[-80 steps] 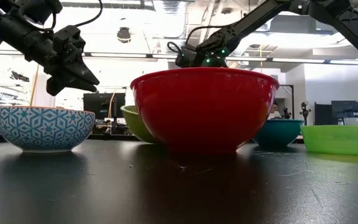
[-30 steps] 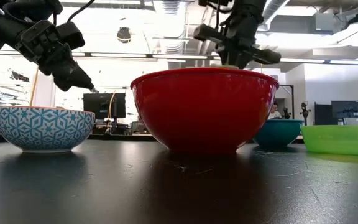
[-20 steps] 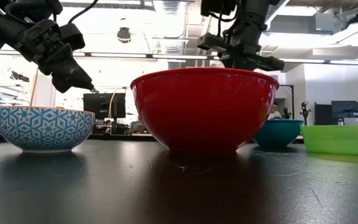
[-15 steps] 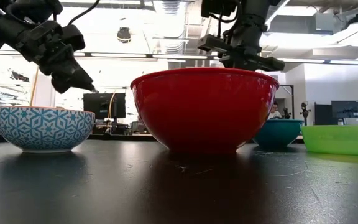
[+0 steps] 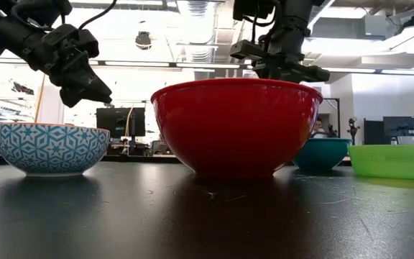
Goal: Nest bowls inside each other
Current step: Stack the light green bowl on top of the orange bowl
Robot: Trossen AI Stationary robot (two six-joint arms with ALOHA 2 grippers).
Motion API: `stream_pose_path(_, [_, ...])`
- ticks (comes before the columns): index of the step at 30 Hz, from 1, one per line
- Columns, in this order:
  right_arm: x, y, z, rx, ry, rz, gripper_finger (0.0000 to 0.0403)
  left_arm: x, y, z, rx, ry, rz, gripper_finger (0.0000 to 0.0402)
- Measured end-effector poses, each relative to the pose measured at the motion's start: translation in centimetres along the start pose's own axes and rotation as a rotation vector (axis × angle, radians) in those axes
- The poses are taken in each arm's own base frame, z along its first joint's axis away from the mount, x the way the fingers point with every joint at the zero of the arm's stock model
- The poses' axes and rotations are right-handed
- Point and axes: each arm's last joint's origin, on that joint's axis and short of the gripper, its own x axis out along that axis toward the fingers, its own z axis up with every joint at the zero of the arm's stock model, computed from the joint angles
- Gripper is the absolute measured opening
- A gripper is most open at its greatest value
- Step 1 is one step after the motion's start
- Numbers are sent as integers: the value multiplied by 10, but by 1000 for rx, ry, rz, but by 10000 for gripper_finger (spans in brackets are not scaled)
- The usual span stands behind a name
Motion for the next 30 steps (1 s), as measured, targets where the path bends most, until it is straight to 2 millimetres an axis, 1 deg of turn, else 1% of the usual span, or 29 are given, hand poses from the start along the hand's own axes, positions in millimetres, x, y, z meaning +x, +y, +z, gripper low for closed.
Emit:
stream_pose_path(8, [0, 0, -1, -13, 48, 18, 146, 0, 0, 3, 1, -30, 4, 103])
stream_pose_path(14, [-4, -5, 2, -16, 169, 62, 182, 0, 0, 3, -2, -33, 15, 103])
stream_pose_path(18, [-13, -11, 5, -13, 167, 64, 186, 0, 0, 3, -7, -40, 37, 103])
stream_pose_path(24, [-38, -23, 9, -2, 136, 108, 181, 0, 1, 3, -11, -42, 42, 103])
stream_pose_path(27, [-52, -32, 14, 5, 100, 118, 179, 0, 1, 3, -22, -43, 42, 103])
stream_pose_path(30, [-61, -45, 19, 24, 58, 84, 177, 0, 1, 3, -26, -43, 43, 103])
